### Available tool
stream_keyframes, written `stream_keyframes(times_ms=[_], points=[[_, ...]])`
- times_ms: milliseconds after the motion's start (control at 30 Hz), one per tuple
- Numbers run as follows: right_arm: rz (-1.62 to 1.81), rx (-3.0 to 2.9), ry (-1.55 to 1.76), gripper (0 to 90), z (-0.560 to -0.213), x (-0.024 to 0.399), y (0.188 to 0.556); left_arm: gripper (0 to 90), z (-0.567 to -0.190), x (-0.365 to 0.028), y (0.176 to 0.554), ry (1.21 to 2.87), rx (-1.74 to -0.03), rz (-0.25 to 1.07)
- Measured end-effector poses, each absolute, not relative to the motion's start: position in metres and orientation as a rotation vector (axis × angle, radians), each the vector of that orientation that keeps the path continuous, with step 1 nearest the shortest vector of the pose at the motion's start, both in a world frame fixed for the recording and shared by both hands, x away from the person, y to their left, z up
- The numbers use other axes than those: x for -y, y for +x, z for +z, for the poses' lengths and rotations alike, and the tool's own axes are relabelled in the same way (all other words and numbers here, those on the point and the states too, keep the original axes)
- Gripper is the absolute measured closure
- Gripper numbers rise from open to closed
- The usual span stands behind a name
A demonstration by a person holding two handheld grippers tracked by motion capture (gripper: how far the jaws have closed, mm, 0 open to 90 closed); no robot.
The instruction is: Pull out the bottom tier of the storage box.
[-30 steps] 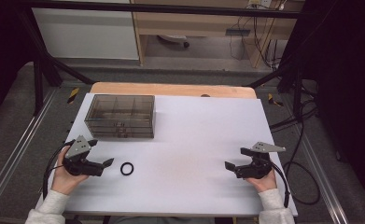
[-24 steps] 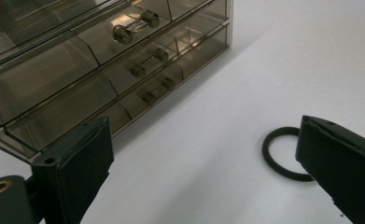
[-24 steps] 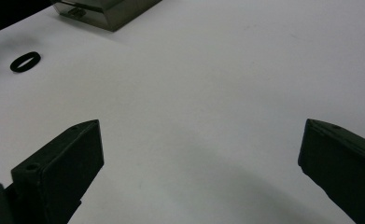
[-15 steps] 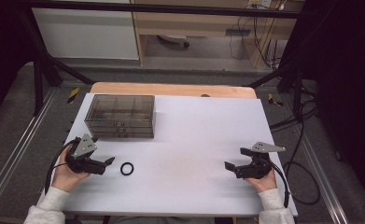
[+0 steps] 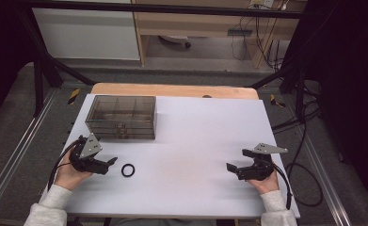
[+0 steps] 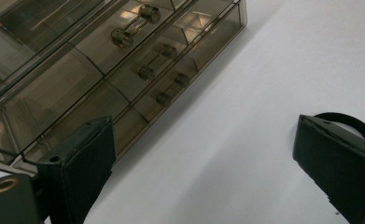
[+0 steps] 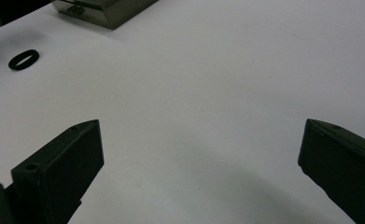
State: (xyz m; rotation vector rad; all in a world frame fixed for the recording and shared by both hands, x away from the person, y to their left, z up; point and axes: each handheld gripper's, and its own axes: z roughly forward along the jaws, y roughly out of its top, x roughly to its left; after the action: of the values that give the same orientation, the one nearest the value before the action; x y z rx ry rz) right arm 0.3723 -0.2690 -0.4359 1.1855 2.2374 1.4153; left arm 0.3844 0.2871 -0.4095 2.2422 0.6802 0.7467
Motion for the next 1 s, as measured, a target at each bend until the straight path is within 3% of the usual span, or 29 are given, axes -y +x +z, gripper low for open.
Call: stream_keyframes(times_ms=[1000], points=[[1.417, -2.237, 1.183, 0.6, -0.436, 0.269, 0.372, 15.6, -0.430, -0.272, 0.399, 2.319, -0.539, 1.009]])
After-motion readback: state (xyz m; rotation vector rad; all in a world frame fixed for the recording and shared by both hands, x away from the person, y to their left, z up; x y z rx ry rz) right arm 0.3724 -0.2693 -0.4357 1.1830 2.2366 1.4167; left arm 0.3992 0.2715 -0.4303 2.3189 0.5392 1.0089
